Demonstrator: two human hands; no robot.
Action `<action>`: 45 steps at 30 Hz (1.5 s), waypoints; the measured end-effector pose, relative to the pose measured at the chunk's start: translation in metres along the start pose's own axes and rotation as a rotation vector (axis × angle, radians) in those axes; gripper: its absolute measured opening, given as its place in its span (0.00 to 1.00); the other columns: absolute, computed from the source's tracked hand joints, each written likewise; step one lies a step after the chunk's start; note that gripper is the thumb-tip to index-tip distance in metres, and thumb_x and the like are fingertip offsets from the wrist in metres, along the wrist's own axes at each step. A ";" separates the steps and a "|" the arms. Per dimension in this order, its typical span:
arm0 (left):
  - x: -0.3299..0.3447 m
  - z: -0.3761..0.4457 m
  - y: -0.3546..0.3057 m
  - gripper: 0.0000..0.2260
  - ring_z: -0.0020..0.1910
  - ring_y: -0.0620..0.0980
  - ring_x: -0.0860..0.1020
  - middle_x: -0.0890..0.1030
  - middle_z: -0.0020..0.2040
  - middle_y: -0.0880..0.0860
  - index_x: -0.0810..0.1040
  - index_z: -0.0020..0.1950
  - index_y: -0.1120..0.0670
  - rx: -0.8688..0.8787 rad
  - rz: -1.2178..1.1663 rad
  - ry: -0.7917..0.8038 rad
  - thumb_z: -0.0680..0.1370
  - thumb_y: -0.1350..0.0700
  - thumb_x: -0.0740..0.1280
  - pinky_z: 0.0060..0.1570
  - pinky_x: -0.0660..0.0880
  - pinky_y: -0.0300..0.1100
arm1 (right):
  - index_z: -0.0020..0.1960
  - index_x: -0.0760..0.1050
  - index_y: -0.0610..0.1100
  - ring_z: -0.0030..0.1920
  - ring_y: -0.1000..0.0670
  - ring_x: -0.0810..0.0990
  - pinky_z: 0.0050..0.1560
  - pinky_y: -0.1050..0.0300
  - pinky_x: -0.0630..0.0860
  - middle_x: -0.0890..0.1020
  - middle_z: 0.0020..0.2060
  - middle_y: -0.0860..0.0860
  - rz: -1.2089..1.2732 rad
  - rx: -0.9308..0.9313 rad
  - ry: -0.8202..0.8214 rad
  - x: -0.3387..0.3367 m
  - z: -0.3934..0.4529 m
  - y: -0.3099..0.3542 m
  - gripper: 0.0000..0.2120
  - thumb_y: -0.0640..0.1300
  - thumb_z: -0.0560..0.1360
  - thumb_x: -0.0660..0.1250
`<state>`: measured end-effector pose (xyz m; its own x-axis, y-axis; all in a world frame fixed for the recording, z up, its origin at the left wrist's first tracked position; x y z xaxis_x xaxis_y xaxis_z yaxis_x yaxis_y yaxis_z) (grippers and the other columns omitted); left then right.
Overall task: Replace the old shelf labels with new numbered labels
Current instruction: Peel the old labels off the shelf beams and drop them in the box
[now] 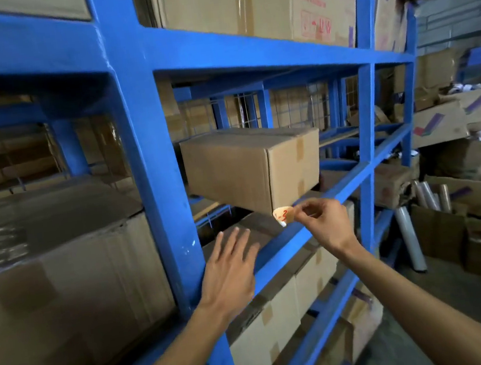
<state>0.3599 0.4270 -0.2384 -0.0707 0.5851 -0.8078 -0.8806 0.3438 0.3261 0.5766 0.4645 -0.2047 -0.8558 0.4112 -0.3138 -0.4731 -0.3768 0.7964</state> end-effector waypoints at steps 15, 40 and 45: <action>0.086 -0.028 -0.027 0.34 0.78 0.58 0.61 0.60 0.80 0.59 0.56 0.80 0.58 0.051 -0.029 0.190 0.76 0.59 0.67 0.75 0.62 0.55 | 0.39 0.81 0.52 0.39 0.52 0.83 0.43 0.56 0.80 0.85 0.33 0.52 -0.174 0.386 0.104 0.023 -0.089 -0.113 0.07 0.41 0.71 0.72; 0.333 -0.160 -0.132 0.29 0.82 0.54 0.46 0.48 0.83 0.55 0.54 0.81 0.49 0.157 -0.314 0.808 0.81 0.48 0.58 0.79 0.46 0.53 | 0.40 0.85 0.52 0.49 0.46 0.83 0.45 0.57 0.76 0.87 0.45 0.48 -0.357 1.083 0.113 0.050 -0.308 -0.319 0.09 0.42 0.71 0.68; 0.391 -0.178 -0.154 0.27 0.81 0.56 0.48 0.49 0.82 0.57 0.59 0.79 0.50 0.199 -0.395 0.809 0.80 0.53 0.61 0.78 0.51 0.54 | 0.42 0.85 0.54 0.50 0.45 0.82 0.42 0.59 0.71 0.86 0.47 0.49 -0.413 1.199 0.155 0.071 -0.355 -0.381 0.08 0.45 0.71 0.68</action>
<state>0.3842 0.4725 -0.6920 -0.1544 -0.2676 -0.9511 -0.8189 0.5733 -0.0283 0.6222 0.3428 -0.7142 -0.7450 0.1869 -0.6404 -0.2936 0.7701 0.5663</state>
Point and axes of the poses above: each hand's wrist, its own z-axis towards the middle knuckle, its own x-axis out of the palm, y = z × x, the point moved 1 cm from there along z, towards the middle knuckle
